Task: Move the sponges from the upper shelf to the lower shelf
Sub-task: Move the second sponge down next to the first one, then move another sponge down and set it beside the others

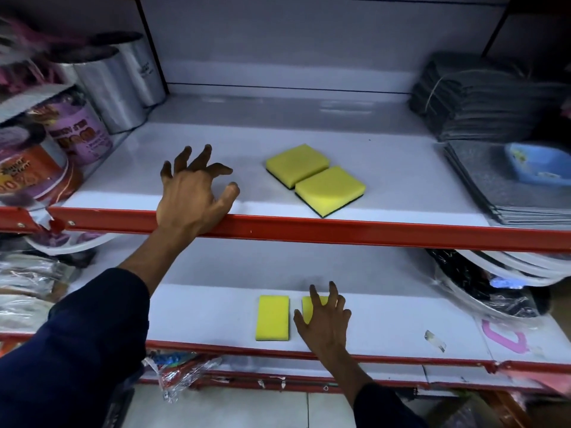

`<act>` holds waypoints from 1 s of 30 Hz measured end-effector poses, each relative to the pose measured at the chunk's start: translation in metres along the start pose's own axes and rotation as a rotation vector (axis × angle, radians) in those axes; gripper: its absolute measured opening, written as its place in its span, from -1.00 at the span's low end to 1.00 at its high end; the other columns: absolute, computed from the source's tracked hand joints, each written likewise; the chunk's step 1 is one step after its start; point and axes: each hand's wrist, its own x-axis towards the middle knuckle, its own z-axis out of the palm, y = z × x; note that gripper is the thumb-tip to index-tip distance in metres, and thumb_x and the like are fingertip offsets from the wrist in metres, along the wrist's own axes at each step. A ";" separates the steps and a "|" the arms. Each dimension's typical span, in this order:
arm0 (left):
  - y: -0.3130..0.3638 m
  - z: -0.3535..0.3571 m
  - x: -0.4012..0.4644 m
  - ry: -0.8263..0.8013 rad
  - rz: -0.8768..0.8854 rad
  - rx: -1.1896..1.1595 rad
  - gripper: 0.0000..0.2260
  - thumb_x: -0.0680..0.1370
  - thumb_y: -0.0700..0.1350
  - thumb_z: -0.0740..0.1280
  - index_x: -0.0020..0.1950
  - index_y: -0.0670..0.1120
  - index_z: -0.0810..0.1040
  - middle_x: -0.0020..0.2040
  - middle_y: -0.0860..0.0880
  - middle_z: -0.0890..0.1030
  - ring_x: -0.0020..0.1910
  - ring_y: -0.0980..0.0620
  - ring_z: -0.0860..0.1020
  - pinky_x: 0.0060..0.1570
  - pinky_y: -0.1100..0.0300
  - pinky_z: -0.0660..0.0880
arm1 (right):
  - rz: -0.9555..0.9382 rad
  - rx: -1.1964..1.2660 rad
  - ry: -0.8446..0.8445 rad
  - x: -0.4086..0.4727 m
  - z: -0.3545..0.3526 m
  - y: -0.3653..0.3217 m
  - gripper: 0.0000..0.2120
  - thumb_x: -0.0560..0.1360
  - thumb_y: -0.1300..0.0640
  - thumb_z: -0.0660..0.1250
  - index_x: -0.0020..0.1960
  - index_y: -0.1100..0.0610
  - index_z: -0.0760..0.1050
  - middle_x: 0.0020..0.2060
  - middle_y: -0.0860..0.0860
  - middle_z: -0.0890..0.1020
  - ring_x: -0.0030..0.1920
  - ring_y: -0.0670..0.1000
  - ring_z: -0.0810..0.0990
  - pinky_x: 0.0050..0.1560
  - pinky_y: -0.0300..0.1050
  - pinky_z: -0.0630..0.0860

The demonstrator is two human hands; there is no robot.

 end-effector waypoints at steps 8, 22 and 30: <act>0.000 0.001 -0.001 -0.005 0.012 0.027 -0.47 0.47 0.28 0.04 0.32 0.14 0.52 0.58 -0.07 0.28 0.58 -0.19 0.13 0.46 -0.38 0.12 | -0.452 0.189 0.247 0.013 -0.083 -0.009 -0.37 0.53 -0.12 0.28 0.53 0.04 0.25 0.58 0.06 0.18 0.60 0.09 0.04 0.53 0.29 0.17; 0.004 -0.006 -0.006 -0.030 0.014 0.001 -0.38 0.42 0.32 -0.03 0.35 0.14 0.50 0.59 -0.07 0.25 0.59 -0.20 0.08 0.48 -0.39 0.05 | -0.314 0.120 0.567 0.069 -0.257 -0.063 -0.48 0.49 -0.20 0.26 0.41 -0.08 0.40 0.51 0.13 0.30 0.45 0.25 0.27 0.35 0.20 0.30; 0.002 -0.005 -0.004 -0.024 0.002 -0.017 -0.40 0.41 0.31 -0.01 0.33 0.16 0.51 0.59 -0.05 0.27 0.59 -0.18 0.09 0.49 -0.36 0.06 | -0.141 -0.076 0.072 0.119 -0.258 -0.067 -0.21 0.47 -0.44 0.14 0.57 -0.15 0.00 0.48 0.29 0.22 0.41 0.33 0.23 0.33 0.27 0.26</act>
